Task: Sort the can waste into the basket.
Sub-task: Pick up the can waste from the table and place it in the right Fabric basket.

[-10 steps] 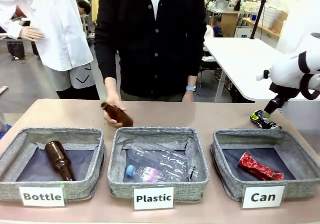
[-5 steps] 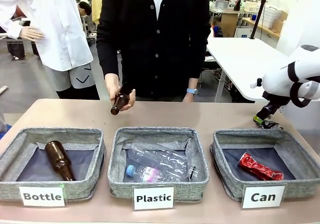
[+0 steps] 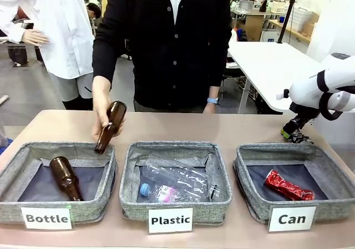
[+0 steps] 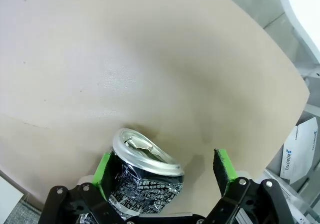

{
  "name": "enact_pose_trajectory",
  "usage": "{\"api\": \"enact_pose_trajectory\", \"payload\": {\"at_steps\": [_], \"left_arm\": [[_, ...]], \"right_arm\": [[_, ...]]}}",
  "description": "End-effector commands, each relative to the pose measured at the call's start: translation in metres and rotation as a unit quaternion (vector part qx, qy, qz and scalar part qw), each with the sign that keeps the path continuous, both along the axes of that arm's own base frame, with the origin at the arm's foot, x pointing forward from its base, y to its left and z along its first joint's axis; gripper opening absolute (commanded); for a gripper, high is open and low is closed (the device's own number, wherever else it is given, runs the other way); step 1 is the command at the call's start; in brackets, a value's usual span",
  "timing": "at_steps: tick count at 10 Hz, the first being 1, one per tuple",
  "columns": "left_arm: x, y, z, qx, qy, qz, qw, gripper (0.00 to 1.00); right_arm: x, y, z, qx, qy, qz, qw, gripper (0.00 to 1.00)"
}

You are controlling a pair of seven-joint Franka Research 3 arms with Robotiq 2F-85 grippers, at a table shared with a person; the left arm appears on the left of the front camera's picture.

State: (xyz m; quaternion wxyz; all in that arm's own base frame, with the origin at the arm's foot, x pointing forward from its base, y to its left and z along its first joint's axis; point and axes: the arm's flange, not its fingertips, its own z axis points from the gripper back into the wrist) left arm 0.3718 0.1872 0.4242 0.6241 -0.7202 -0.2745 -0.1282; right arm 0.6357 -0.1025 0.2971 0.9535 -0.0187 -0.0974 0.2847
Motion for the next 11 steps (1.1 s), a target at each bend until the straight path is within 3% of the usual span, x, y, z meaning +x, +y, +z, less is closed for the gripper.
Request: {"api": "enact_pose_trajectory", "payload": {"at_steps": [1,4,8,11], "left_arm": [[-0.003,-0.001,0.003,0.005,0.006,-0.004,1.000,1.00],[-0.003,-0.001,0.003,0.005,0.006,-0.004,1.000,1.00],[-0.003,-0.001,0.003,0.005,0.006,-0.004,1.000,1.00],[-0.003,-0.001,0.003,0.005,0.006,-0.004,1.000,1.00]], "right_arm": [[0.004,-0.006,0.000,0.014,0.007,0.006,1.000,1.00],[0.000,-0.009,-0.004,0.044,0.055,-0.016,0.997,1.00],[0.001,-0.015,-0.002,0.141,0.116,-0.060,0.981,1.00],[0.000,-0.018,-0.001,0.140,0.118,-0.094,0.979,1.00]]}}
